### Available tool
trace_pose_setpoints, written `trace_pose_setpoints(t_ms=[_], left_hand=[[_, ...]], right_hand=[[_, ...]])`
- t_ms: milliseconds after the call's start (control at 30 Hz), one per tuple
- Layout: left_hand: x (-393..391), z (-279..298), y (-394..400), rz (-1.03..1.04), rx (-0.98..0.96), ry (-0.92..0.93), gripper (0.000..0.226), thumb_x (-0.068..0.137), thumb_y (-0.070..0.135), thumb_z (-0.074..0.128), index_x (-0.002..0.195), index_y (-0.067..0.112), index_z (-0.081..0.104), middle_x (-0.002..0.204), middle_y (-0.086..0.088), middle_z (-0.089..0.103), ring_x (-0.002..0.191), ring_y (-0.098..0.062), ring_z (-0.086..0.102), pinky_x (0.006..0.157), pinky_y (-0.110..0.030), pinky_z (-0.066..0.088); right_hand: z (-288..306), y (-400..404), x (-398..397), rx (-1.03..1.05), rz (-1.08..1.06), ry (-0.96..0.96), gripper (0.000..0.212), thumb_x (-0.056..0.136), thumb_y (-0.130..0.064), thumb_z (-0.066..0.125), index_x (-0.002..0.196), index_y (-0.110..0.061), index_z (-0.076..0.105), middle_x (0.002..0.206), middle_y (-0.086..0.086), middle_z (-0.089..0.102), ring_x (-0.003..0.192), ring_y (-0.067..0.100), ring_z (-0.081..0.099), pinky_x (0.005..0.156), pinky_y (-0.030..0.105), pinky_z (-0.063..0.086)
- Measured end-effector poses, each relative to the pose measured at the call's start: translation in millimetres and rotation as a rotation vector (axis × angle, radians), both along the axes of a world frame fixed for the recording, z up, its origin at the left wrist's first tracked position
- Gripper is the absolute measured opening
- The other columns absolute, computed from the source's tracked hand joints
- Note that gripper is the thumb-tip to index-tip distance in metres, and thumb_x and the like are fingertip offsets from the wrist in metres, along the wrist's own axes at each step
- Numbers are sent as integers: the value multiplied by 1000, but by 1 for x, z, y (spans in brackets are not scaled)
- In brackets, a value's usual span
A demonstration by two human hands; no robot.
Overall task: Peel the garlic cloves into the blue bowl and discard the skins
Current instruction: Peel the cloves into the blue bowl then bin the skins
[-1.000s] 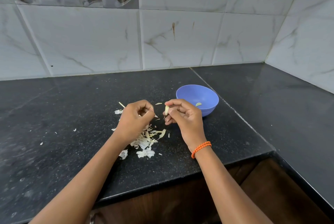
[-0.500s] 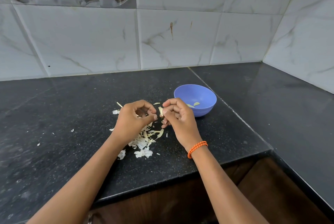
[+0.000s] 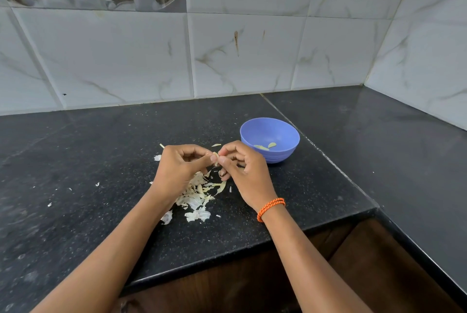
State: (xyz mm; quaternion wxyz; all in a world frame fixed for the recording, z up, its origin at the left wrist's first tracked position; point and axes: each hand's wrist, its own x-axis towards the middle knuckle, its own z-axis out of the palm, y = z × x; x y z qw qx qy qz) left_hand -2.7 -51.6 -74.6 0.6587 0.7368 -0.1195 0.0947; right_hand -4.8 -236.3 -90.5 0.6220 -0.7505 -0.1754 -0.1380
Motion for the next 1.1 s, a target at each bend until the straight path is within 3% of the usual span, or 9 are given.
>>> trace_pose_setpoints(t_ms=[133,300,467,567,700,933,1100], left_hand=[[1,-3,0,24,20,5,10,90,17,86,87,7,85,81,-9,81,61,-14,67,52,-17,45],[2,-3,0,10,23,-5,12,91,18,85,87,7,85,80,-12,80,61,-16,66,51,-19,45],[3,-5,1,-1,37,-4,10,92,17,85,86,10,85,80,-13,80,63,-21,66,49,-22,44],[3,-4,1,-14,33,0,9,93,15,84,87,9,84,83,-14,80,64,-22,67,50,-23,45],[3,-4,0,-24,32,3,9,93,16,84,88,8,84,82,-16,78,63,-22,67,49,-24,45],[2,-5,-2,-34,97,-25,10,96,17,82,90,10,80,76,-14,76,64,-29,62,53,-33,44],[3,-3,-1,35,131,-60,11,96,14,80,87,10,77,73,-8,75,66,-16,68,57,-20,48]], right_hand=[[1,-1,-2,59,-15,12,7,95,-8,79,102,-8,77,88,4,79,76,22,76,69,37,66],[-1,0,-1,-7,-62,-2,17,89,-16,87,102,-14,77,90,1,79,85,20,78,75,43,67],[1,-1,-2,72,-34,39,13,90,-8,85,102,-6,78,83,7,80,73,23,79,71,39,67],[2,-1,-3,109,-17,49,15,91,-12,84,103,-4,78,82,9,79,74,27,79,74,40,67],[0,-3,-1,111,12,37,12,97,-2,74,107,-3,79,86,10,80,78,29,79,76,38,67],[1,-2,-2,114,11,38,10,97,-12,77,102,-4,80,89,8,81,80,29,79,77,46,67],[-2,-4,-1,138,-10,42,11,101,-4,69,110,-2,76,91,10,81,82,26,81,76,38,67]])
